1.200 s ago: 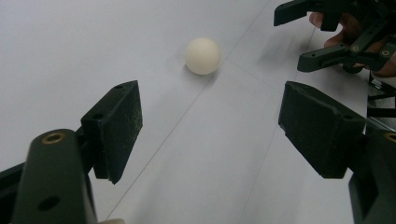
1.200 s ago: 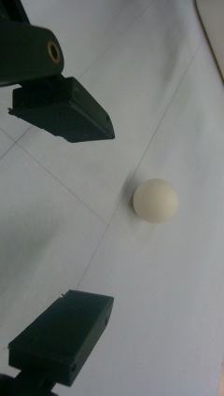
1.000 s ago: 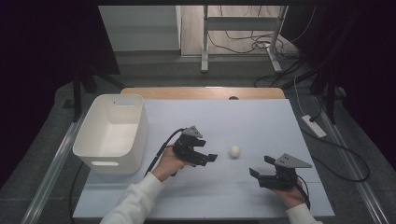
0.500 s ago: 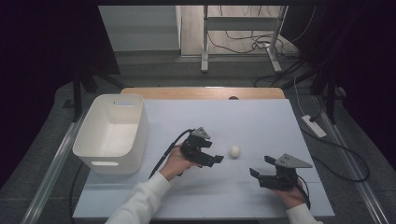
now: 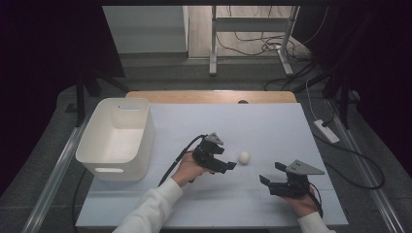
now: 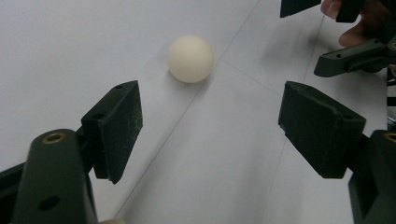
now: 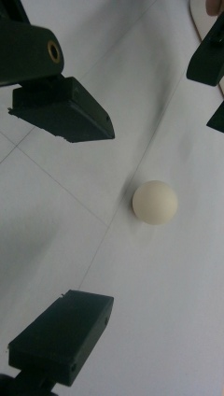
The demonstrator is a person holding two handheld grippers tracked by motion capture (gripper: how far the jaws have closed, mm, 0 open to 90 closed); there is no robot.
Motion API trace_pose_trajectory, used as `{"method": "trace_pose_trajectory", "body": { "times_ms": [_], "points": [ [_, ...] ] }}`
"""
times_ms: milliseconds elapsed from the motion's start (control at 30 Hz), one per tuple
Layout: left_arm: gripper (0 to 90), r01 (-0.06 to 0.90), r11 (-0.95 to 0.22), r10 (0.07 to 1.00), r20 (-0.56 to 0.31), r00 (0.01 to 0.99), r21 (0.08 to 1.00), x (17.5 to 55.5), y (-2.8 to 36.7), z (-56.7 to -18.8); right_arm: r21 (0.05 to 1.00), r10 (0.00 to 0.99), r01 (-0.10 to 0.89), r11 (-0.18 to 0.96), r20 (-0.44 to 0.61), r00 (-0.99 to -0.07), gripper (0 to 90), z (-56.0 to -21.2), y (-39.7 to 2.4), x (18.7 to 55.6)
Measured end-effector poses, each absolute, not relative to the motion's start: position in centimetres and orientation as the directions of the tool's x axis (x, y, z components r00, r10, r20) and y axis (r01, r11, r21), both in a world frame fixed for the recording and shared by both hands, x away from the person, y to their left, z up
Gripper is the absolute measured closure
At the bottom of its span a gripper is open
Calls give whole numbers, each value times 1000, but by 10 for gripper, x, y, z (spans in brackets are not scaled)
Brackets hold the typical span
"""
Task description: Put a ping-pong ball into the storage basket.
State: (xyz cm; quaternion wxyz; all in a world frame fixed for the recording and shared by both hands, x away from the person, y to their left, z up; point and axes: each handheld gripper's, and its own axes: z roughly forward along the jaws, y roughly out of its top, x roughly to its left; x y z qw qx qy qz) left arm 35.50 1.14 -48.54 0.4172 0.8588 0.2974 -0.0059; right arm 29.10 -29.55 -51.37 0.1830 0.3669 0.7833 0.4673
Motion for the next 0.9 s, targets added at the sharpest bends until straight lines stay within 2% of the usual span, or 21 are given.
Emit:
{"method": "trace_pose_trajectory", "body": {
  "times_ms": [900],
  "points": [
    [224, 521, -497, 516, -247, 820, 694, 366, -4, -495, 864, 748, 407, 298, 54, -662, 168, -515, -296, 291]
  ]
}}
